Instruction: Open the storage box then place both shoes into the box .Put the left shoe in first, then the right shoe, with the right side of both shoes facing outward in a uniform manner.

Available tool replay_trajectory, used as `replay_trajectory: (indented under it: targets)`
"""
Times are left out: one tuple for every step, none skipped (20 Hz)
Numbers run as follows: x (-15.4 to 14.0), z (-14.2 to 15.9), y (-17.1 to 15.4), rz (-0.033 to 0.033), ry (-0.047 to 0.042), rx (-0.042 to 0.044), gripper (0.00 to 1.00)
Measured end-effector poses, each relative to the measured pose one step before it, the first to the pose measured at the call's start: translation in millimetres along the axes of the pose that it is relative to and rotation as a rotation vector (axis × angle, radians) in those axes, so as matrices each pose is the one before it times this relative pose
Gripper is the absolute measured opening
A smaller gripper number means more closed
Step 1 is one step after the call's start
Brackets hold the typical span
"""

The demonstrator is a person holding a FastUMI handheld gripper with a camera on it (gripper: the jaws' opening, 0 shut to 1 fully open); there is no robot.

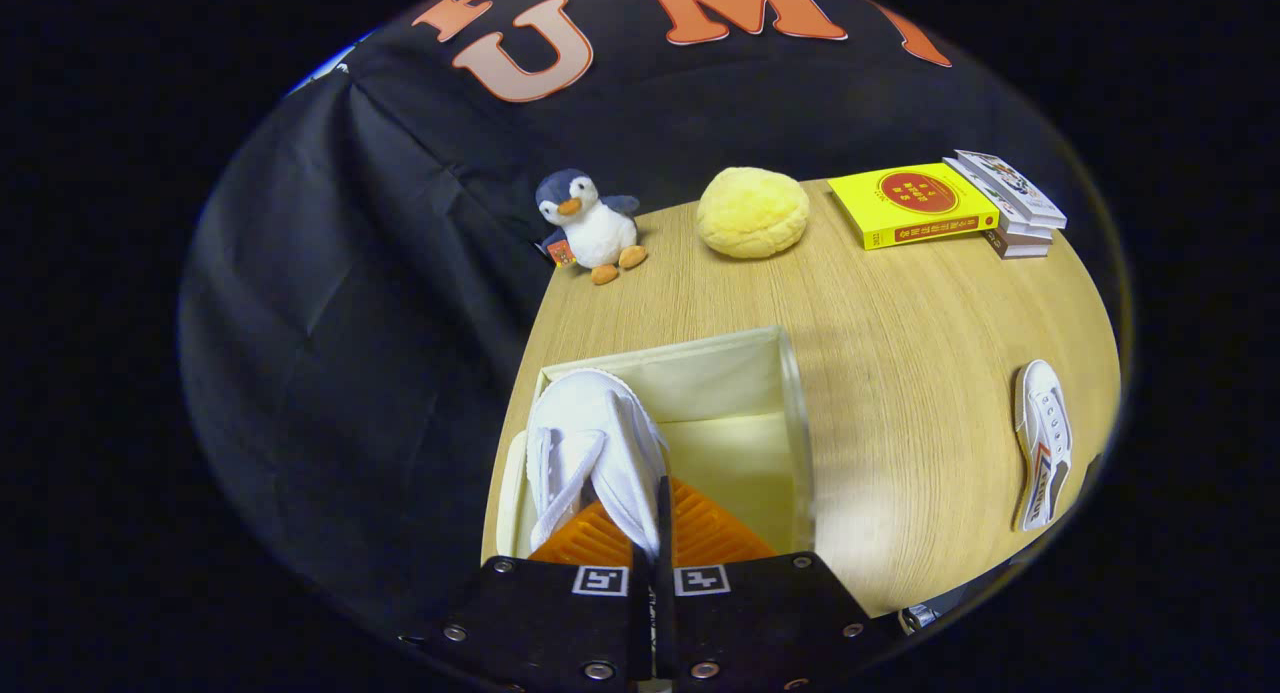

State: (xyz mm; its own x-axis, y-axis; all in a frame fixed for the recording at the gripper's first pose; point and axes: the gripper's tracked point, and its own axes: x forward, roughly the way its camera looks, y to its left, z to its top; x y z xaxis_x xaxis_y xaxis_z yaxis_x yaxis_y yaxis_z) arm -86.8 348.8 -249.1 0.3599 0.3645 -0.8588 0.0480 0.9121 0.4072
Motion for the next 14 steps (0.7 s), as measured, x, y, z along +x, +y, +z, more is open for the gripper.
replay_trajectory:
  targets:
    - [7.57,-4.83,1.46,-0.01861,0.01348,-0.00302,0.02]
    - [7.96,-5.17,0.45,-0.01810,0.01298,-0.00738,0.02]
    - [8.71,-4.52,-0.01,-0.02086,0.00939,-0.00522,0.03]
    - [7.71,-5.61,-1.95,-0.01993,0.01441,0.00213,0.02]
    - [7.69,-5.05,-0.61,-0.01438,0.01763,0.00164,0.03]
    - [7.06,-4.65,0.47,-0.01213,0.02062,0.00558,0.03]
    - [5.77,-2.92,0.26,-0.00993,0.01159,0.00955,0.03]
    - [4.25,-2.66,0.70,-0.00809,0.00939,0.00309,0.02]
    - [3.88,0.48,-1.02,-0.00978,-0.00248,0.00721,0.03]
    - [5.41,-0.63,1.26,-0.00261,0.00289,0.00829,0.03]
    - [4.57,-0.80,-1.14,-0.00756,0.00776,0.01438,0.03]
    - [5.74,-3.38,-1.44,-0.01295,0.01913,0.01081,0.03]
    - [5.14,-3.31,-1.29,-0.01256,0.01824,0.00987,0.03]
    - [4.55,-2.90,-1.38,-0.01001,0.01521,0.00681,0.03]
